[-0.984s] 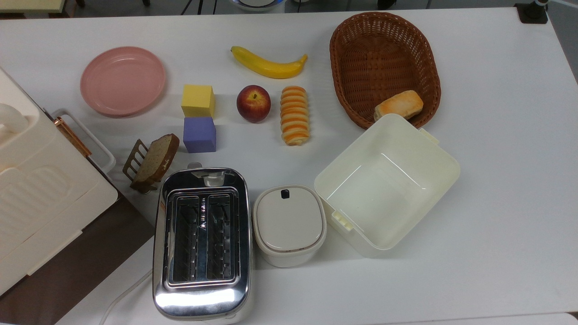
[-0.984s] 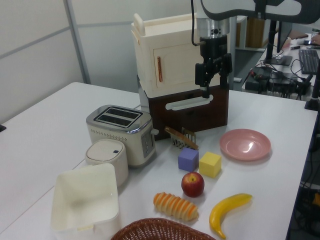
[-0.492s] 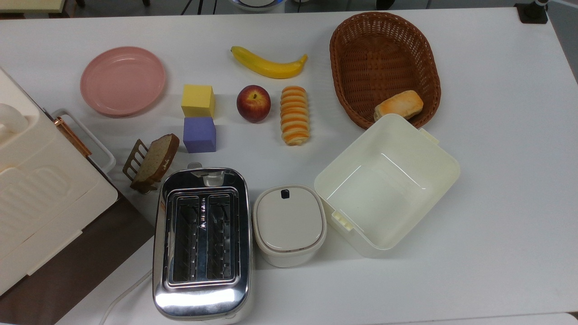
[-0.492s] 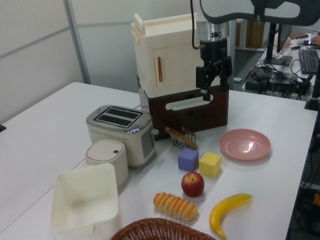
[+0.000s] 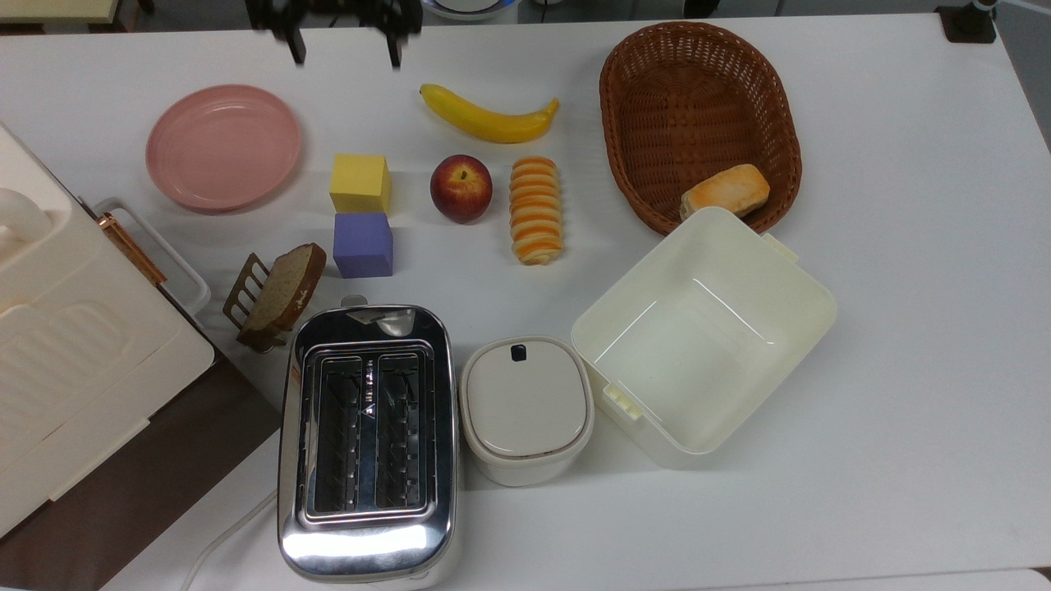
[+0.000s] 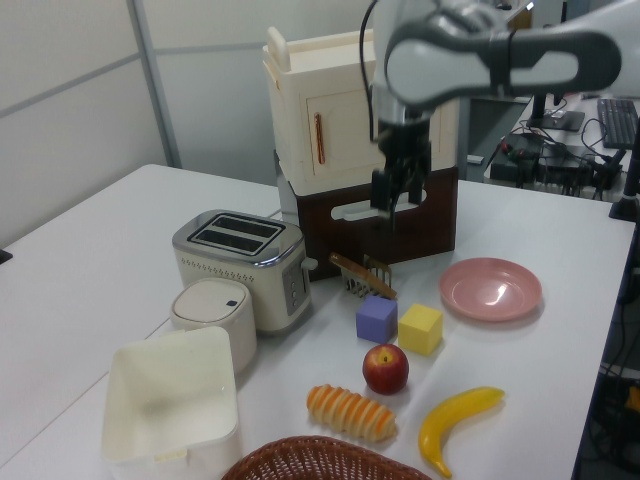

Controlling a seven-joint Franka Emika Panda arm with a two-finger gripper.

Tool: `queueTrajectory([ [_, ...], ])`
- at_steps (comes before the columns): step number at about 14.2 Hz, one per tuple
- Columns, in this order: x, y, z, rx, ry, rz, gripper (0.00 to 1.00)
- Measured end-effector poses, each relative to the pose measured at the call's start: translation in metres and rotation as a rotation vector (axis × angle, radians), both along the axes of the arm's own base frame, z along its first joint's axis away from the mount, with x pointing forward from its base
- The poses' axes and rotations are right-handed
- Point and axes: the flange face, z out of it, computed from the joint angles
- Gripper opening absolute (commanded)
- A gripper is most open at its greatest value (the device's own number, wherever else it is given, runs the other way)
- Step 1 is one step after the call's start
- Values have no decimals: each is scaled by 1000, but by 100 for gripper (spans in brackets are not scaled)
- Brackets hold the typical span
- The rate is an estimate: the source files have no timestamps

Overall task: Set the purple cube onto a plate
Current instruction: 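Move the open gripper down over the purple cube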

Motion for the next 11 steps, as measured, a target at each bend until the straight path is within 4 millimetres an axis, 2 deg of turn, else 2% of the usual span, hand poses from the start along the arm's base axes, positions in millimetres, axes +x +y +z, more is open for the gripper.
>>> queueTrajectory([
  [3,-1,-10,-51,-27,29,62,100],
  [5,-2,-23,-77,-28,53,94,100],
  [11,17,-39,-114,-76,23,141,100],
])
